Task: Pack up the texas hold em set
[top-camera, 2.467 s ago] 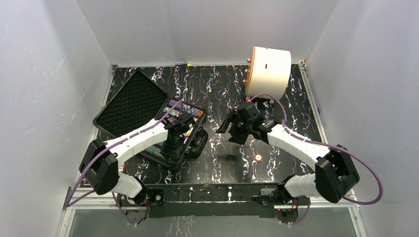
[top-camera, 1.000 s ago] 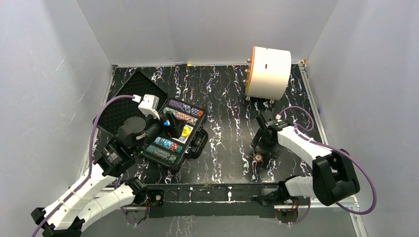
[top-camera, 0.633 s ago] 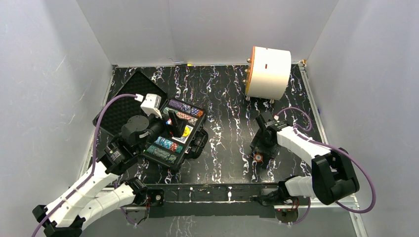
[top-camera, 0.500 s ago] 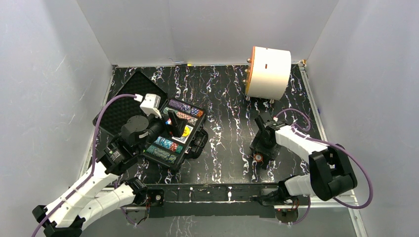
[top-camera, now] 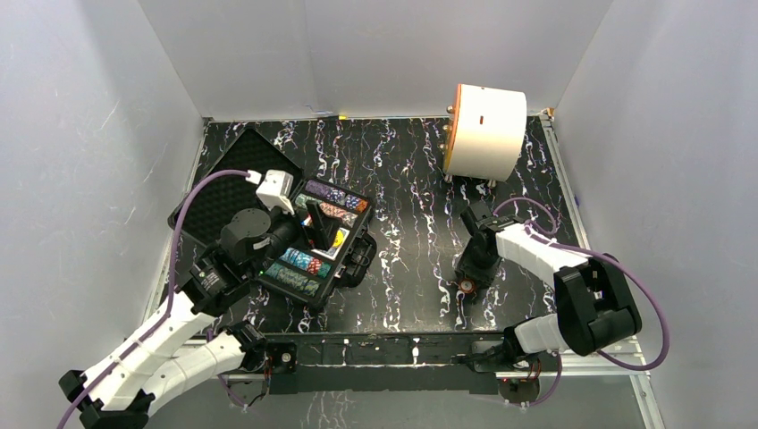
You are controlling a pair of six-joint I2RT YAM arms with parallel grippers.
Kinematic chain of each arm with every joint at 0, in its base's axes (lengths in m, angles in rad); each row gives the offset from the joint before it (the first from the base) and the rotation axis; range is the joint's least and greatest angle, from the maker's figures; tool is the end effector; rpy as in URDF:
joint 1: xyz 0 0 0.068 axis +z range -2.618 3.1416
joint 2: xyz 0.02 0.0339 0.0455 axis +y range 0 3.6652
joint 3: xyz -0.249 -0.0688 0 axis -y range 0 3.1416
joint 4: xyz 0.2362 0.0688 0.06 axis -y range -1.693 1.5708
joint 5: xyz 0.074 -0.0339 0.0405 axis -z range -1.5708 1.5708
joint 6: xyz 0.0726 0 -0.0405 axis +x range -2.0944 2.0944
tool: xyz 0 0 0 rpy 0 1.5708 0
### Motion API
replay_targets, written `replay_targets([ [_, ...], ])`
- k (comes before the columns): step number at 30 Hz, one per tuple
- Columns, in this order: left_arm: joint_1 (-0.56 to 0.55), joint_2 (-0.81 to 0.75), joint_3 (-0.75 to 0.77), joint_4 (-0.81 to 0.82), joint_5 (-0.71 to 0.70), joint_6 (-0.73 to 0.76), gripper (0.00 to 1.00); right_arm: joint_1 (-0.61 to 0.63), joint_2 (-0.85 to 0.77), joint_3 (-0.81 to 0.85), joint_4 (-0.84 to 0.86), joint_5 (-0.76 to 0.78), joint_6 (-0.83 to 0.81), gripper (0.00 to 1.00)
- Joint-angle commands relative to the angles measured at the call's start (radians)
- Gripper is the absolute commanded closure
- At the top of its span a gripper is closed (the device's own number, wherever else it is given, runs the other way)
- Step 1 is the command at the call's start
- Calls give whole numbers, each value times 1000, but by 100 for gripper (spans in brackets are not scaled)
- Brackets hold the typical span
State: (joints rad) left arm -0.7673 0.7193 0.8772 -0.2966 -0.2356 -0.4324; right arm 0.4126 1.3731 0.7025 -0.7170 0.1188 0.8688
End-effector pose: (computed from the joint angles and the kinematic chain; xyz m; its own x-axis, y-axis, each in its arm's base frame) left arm 0.1555 -0.1264 0.3540 -0.3035 -0.2734 -0.9128 0.4201 0.8214 -0.3857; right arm 0.2050 0.0804 0.1142 -0.8706 0.4466 -0.2066 0.4434 0.8940 0.0638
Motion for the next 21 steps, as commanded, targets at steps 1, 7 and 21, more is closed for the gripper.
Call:
replay_targets([
  [1,2,16,13,-5,25,-6,8,3,51,-27,85,-52,15,52],
  [7,2,60,16,-18,59,-24,4,5,21,-15,90,-60,15,53],
  [21,1,362,-106,268,452,-252,7,10,-37,54,103,-188,9,51],
])
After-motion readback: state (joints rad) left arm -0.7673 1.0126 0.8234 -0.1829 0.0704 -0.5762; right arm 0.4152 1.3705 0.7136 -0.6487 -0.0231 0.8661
